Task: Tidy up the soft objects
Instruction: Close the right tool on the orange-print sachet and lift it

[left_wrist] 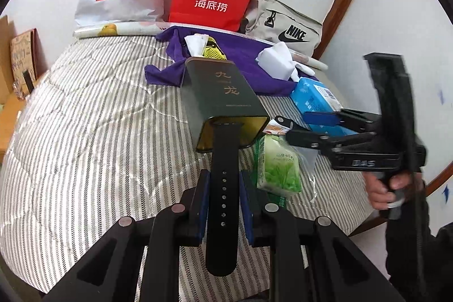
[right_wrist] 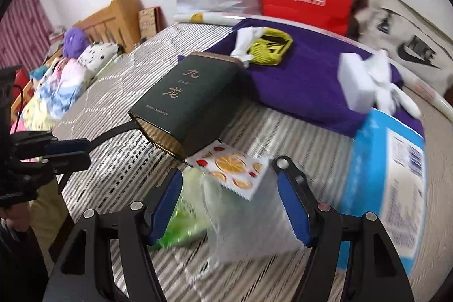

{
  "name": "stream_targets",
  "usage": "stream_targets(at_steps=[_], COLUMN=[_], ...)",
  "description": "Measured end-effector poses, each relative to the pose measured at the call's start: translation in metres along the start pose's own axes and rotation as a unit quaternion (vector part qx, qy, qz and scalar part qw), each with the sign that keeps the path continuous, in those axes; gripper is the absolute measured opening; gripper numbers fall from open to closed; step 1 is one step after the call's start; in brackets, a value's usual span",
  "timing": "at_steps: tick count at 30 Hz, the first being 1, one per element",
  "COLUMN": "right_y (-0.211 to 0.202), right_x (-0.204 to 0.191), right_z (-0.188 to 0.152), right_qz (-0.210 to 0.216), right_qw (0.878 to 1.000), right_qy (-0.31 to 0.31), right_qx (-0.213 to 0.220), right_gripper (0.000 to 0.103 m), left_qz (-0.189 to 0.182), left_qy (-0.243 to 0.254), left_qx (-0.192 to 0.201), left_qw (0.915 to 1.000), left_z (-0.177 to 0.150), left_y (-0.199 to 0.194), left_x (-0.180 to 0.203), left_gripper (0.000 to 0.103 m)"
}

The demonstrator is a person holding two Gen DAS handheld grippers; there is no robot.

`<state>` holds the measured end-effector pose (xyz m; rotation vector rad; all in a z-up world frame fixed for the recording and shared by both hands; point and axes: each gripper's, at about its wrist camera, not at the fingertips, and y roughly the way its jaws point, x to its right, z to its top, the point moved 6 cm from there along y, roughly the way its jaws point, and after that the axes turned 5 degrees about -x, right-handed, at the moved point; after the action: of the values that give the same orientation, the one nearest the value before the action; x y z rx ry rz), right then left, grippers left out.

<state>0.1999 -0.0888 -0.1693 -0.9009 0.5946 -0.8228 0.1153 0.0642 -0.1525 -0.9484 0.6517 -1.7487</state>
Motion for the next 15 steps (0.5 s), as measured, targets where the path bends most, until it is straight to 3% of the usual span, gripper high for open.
stream_targets(at_steps=[8, 9, 11, 13, 15], right_y=[0.037, 0.037, 0.033, 0.028, 0.021], right_x=[0.0, 0.002, 0.004, 0.003, 0.002], right_z=[0.006, 0.006, 0.006, 0.005, 0.005], right_qz=[0.01, 0.013, 0.025, 0.053, 0.053], right_qw=[1.0, 1.0, 0.999, 0.998, 0.998], right_qy=[-0.011, -0.008, -0.005, 0.0, -0.003], right_qx=[-0.025, -0.022, -0.02, -0.023, -0.019], right_gripper=[0.067, 0.063, 0.04, 0.025, 0.021], left_qz=[-0.022, -0.023, -0.025, -0.029, -0.03], left_qy=[-0.019, -0.023, -0.03, -0.033, -0.036], left_qx=[-0.014, -0.017, -0.021, -0.024, -0.025], left_qw=[0.9995, 0.9993, 0.999, 0.9987, 0.9986], left_z=[-0.007, -0.009, -0.011, -0.013, -0.013], left_y=[0.011, 0.013, 0.017, 0.019, 0.02], left_x=[-0.009, -0.011, -0.013, -0.014, -0.014], left_gripper=[0.02, 0.02, 0.02, 0.02, 0.02])
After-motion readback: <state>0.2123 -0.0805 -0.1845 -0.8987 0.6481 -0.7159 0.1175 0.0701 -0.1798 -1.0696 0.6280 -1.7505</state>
